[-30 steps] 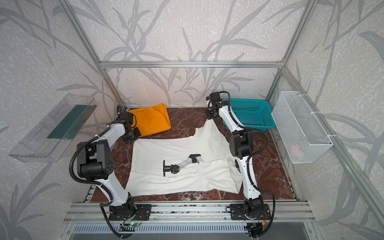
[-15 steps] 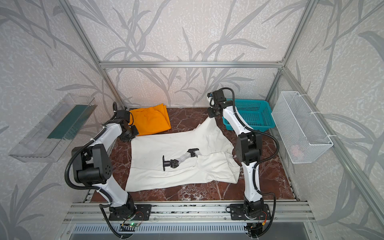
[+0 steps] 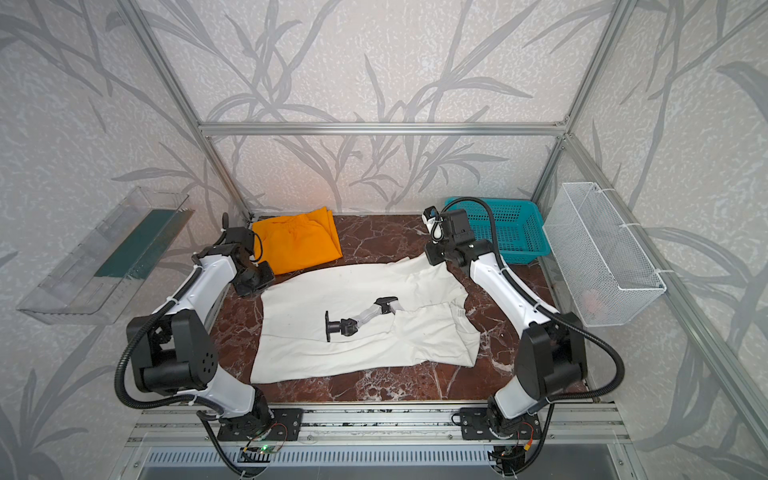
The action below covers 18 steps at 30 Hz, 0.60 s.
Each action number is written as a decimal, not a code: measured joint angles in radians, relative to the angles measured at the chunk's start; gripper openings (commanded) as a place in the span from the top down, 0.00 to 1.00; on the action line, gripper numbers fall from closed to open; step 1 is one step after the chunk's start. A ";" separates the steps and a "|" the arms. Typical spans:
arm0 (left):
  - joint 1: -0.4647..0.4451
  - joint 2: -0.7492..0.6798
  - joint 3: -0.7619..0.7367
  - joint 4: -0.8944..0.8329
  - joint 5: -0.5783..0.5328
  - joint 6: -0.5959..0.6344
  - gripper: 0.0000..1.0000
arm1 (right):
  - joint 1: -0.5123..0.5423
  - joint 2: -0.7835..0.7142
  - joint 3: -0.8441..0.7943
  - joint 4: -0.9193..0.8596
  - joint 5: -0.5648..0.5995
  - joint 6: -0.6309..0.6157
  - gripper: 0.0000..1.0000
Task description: Fold and stack the mixed laundry pile
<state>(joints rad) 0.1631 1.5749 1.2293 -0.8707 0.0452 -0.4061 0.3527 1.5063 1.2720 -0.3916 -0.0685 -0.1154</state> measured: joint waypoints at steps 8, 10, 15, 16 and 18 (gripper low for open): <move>0.001 -0.070 -0.129 -0.080 0.019 -0.028 1.00 | 0.080 -0.309 -0.317 -0.017 0.033 0.100 1.00; 0.001 -0.072 -0.152 -0.093 0.001 -0.040 1.00 | 0.093 -0.371 -0.375 -0.040 0.051 0.134 1.00; 0.002 -0.063 -0.166 -0.109 -0.041 -0.044 1.00 | 0.094 -0.474 -0.483 -0.085 0.103 0.207 1.00; 0.002 -0.058 -0.166 -0.110 -0.045 -0.044 1.00 | 0.094 -0.481 -0.495 -0.098 0.109 0.222 1.00; 0.003 -0.045 -0.166 -0.112 -0.052 -0.044 1.00 | 0.094 -0.484 -0.508 -0.111 0.114 0.252 1.00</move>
<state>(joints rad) 0.1658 1.5295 1.0630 -0.9825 -0.0067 -0.4500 0.4469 1.0218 0.7643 -0.5030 0.0456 0.1364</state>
